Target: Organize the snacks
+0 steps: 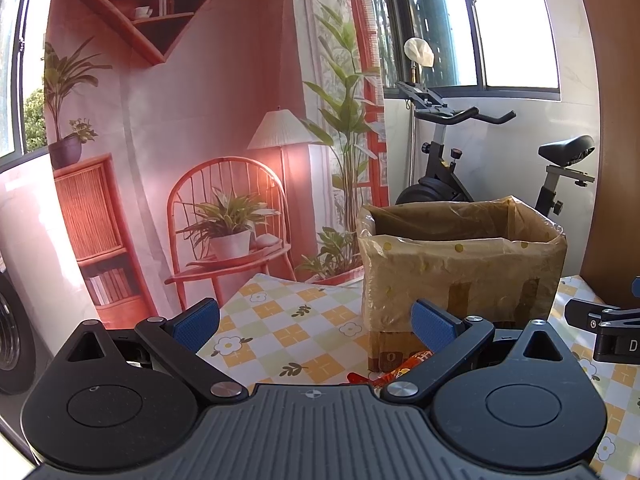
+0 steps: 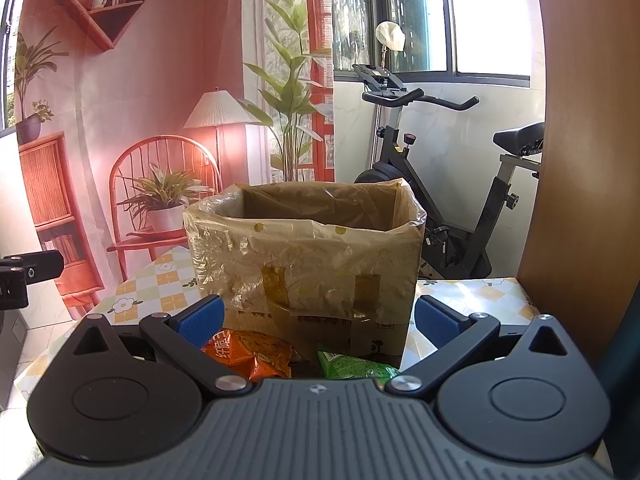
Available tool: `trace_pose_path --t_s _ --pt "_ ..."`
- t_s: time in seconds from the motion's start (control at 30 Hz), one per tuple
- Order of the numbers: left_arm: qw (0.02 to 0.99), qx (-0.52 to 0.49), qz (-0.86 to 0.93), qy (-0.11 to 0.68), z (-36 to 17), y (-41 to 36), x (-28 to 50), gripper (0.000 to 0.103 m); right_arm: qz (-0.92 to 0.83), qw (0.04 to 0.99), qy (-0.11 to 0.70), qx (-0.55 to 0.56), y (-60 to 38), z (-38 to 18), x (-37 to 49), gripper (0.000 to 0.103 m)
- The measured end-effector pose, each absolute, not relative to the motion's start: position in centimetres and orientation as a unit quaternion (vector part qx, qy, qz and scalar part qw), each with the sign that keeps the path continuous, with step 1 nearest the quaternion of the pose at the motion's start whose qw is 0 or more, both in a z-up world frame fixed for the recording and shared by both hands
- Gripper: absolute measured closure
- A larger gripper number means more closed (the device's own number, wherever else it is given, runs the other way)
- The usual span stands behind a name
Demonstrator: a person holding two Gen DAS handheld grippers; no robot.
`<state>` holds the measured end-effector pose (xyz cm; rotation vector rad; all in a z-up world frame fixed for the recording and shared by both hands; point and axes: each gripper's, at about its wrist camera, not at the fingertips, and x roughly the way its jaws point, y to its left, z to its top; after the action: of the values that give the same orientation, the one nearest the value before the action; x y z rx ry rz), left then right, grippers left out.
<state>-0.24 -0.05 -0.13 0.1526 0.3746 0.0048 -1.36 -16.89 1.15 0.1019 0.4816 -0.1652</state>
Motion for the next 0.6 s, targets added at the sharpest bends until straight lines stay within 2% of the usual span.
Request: trace_pose_path --t_s 0.6 --pt "0.979 0.075 0.004 0.188 -0.28 0.1 -0.27 0.0 -0.081 0.966 0.239 0.051 -16.86 1.08 -1.42 0.0"
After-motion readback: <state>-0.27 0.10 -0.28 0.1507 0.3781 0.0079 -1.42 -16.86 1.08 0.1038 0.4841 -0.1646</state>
